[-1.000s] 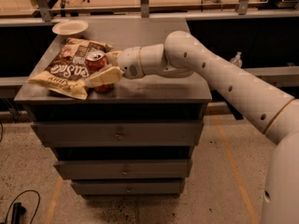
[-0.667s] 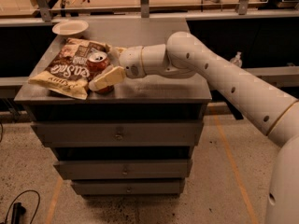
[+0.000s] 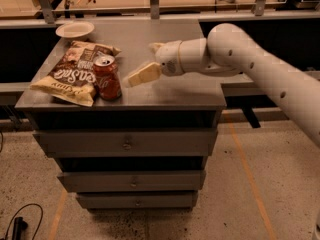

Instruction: Move coke can near brown chip bag

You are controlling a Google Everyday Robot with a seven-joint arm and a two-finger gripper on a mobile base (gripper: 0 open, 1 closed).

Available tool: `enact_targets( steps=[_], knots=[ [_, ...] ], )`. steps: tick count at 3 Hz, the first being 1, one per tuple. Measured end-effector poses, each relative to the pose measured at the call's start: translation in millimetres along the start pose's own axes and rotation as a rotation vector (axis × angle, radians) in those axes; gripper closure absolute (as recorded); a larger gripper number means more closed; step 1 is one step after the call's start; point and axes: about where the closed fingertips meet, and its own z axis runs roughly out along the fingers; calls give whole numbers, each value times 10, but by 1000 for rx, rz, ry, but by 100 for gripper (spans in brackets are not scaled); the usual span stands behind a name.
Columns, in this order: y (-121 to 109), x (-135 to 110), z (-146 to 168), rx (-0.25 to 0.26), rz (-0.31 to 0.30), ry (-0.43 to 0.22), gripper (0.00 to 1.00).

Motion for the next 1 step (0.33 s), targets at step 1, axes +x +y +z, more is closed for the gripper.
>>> enact_targets(
  steps=[1],
  knots=[
    [-85, 48, -108, 28, 2, 21, 0]
  ],
)
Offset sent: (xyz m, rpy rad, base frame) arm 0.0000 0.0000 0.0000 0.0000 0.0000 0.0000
